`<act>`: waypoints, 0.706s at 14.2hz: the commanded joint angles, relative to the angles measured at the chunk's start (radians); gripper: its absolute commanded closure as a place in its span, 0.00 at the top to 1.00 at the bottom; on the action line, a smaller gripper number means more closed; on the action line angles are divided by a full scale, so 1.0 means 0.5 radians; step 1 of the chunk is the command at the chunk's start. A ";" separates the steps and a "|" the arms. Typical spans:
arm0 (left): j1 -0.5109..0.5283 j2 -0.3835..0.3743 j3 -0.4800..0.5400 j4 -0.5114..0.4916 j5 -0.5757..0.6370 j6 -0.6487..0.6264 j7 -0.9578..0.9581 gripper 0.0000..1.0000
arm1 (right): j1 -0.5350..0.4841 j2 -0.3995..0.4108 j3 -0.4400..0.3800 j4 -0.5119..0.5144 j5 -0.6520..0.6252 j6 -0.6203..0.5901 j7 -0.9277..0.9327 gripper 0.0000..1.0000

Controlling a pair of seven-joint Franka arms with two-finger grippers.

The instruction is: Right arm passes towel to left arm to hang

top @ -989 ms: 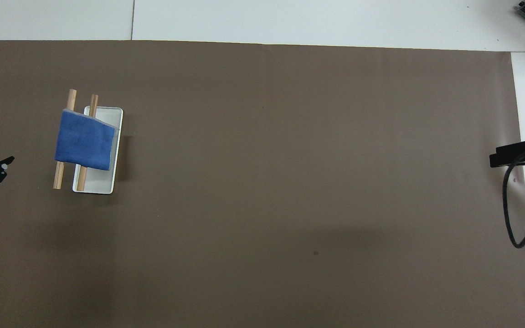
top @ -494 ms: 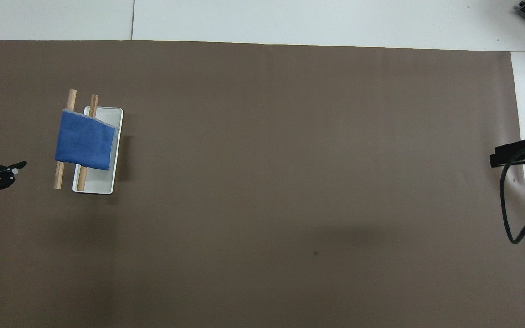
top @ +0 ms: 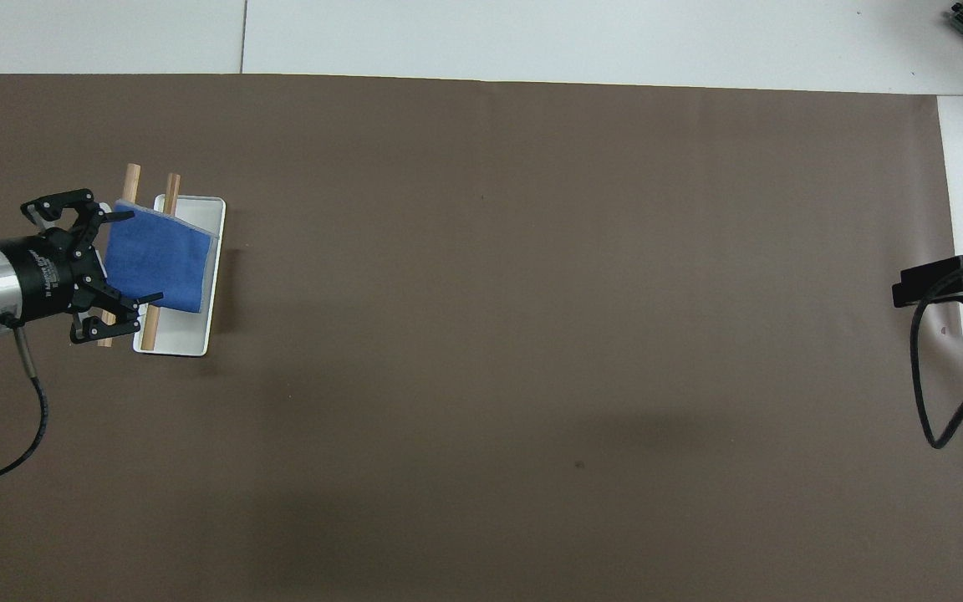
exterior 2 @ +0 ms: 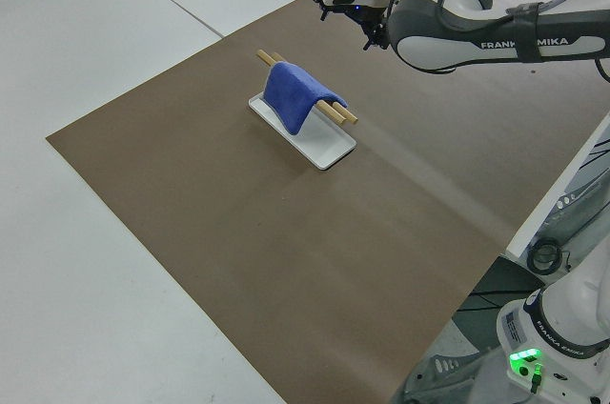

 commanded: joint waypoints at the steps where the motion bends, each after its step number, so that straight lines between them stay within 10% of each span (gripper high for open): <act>1: -0.109 0.024 0.032 0.087 0.215 -0.054 0.001 1.00 | -0.010 -0.020 0.015 0.013 -0.002 -0.044 0.029 1.00; 10: -0.229 0.067 0.035 0.176 0.575 -0.051 1.330 1.00 | -0.013 -0.042 0.015 0.016 -0.002 -0.047 0.026 1.00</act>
